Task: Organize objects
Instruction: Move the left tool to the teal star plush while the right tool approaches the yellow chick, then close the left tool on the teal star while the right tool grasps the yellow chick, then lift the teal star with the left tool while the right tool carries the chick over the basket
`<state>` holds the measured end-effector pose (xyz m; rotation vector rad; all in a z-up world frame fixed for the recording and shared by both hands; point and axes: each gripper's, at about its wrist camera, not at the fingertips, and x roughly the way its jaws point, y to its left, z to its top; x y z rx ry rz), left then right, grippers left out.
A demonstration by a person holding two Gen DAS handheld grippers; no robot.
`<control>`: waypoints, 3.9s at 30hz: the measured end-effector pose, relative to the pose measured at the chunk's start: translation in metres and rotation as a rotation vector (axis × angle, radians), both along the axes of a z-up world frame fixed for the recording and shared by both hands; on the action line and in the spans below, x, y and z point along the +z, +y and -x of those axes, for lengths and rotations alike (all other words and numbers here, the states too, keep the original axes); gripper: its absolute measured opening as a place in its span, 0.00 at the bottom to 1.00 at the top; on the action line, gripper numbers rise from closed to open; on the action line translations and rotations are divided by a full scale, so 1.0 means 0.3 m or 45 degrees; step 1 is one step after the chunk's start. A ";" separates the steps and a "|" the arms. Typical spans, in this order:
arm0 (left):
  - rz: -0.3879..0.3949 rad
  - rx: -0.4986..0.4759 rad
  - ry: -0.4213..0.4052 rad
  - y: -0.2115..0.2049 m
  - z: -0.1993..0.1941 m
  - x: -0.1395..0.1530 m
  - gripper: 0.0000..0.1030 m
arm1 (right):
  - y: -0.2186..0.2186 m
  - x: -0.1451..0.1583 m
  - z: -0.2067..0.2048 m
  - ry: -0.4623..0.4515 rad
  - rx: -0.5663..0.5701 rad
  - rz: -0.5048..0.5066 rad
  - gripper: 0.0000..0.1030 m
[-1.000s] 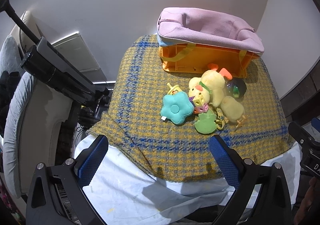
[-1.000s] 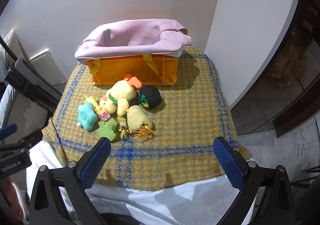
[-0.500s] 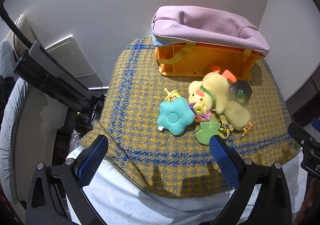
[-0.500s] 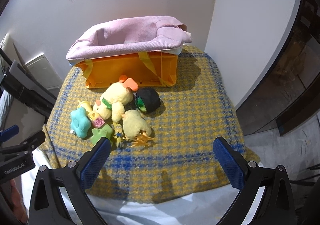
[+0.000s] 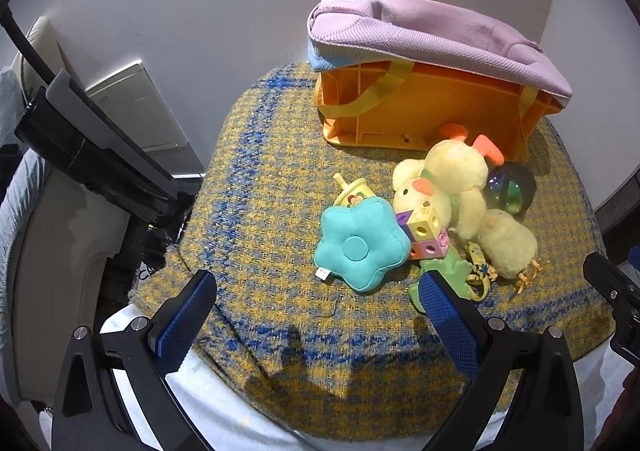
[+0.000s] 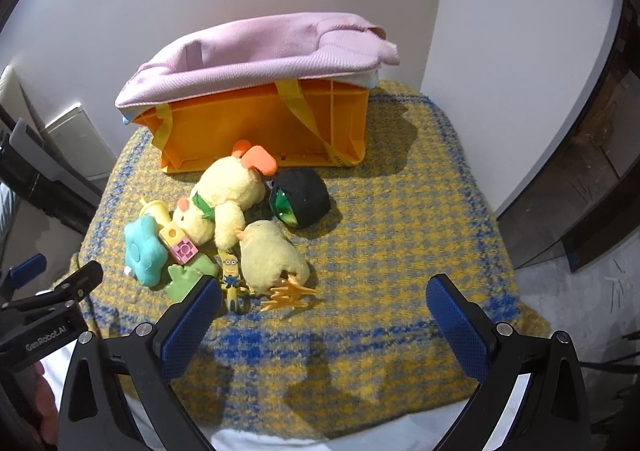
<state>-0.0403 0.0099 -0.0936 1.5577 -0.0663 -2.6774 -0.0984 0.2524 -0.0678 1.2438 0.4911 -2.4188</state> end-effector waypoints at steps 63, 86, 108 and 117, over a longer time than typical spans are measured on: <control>-0.204 -0.130 -0.153 -0.030 0.216 -0.286 0.72 | -0.117 -0.294 0.131 -0.250 0.114 -0.017 0.55; -0.152 -0.098 0.005 0.053 0.118 -0.049 0.72 | -0.056 -0.083 0.037 -0.069 0.103 0.051 0.55; -0.157 -0.132 0.153 0.102 0.139 0.197 0.72 | -0.024 0.134 0.040 0.122 0.095 0.110 0.55; -0.154 -0.128 0.198 0.094 0.191 0.271 0.72 | -0.052 0.205 0.060 0.174 0.114 0.137 0.55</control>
